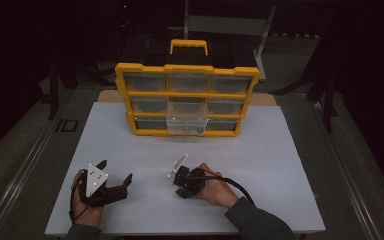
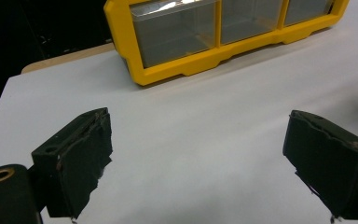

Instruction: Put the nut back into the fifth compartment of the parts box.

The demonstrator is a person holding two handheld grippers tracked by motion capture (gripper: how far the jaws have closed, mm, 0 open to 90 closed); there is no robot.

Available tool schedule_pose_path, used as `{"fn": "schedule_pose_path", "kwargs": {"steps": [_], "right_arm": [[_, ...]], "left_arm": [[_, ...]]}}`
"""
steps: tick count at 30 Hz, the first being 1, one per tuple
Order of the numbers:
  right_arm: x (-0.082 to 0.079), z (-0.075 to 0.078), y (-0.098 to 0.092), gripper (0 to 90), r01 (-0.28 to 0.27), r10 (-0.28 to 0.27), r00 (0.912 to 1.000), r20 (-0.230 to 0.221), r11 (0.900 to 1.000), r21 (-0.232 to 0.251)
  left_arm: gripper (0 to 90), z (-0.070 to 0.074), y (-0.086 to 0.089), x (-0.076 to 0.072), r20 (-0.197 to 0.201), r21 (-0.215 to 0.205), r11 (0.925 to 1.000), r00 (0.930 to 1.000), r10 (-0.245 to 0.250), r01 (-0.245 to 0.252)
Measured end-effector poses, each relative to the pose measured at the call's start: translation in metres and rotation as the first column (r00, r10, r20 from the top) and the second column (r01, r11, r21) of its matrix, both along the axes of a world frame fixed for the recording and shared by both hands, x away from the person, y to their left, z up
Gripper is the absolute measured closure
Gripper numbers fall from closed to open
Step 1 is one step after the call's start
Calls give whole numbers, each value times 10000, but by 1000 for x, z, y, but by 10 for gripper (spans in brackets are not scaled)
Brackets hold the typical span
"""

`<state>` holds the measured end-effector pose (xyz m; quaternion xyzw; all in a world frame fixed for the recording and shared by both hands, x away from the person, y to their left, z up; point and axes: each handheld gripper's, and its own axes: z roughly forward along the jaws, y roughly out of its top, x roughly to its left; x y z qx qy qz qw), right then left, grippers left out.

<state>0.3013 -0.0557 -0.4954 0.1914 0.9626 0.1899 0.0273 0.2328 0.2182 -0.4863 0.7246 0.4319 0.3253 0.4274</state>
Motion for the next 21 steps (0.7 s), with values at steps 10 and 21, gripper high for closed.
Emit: {"fn": "schedule_pose_path", "kwargs": {"steps": [10,21], "right_arm": [[-1,1,0,702,-100,101,9999,47,9998,-154],[0,1,0,702,-50,50,10000,-21,9999,-110]], "left_arm": [[73,0,0,0,-21,7,10000,10000,-3,3],[74,0,0,0,-17,14,10000,10000,8,-8]]}}
